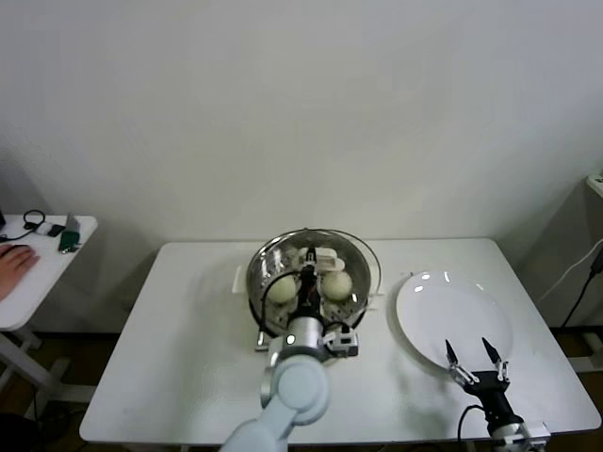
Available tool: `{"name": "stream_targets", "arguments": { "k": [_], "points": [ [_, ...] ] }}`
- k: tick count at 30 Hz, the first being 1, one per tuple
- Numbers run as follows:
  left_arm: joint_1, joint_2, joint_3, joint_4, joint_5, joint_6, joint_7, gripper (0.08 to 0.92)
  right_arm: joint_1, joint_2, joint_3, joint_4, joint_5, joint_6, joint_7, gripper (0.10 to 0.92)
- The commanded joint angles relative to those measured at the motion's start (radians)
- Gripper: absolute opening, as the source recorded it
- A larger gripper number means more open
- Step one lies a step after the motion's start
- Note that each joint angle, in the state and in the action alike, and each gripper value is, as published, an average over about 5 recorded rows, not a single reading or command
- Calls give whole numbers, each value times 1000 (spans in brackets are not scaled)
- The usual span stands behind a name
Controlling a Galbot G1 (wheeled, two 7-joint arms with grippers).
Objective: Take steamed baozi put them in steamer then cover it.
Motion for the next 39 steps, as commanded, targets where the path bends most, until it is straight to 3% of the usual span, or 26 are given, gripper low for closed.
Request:
{"name": "stream_targets", "arguments": {
  "k": [1,28,31,39],
  "points": [
    [-13,-7,0,50,21,6,-2,137,1,0,1,-10,1,4,-3,823],
    [17,26,-25,27,1,-17,-38,137,8,2,-9,-29,-7,11,-15,823],
    [18,28,-21,19,-24,-13,-51,168,8,3,-10,-27,-10,11,-17,823],
    [21,55,-19,-25,-90,-11,-60,390,8,2,-10,-22,-17,-1,-21,823]
  ]
}}
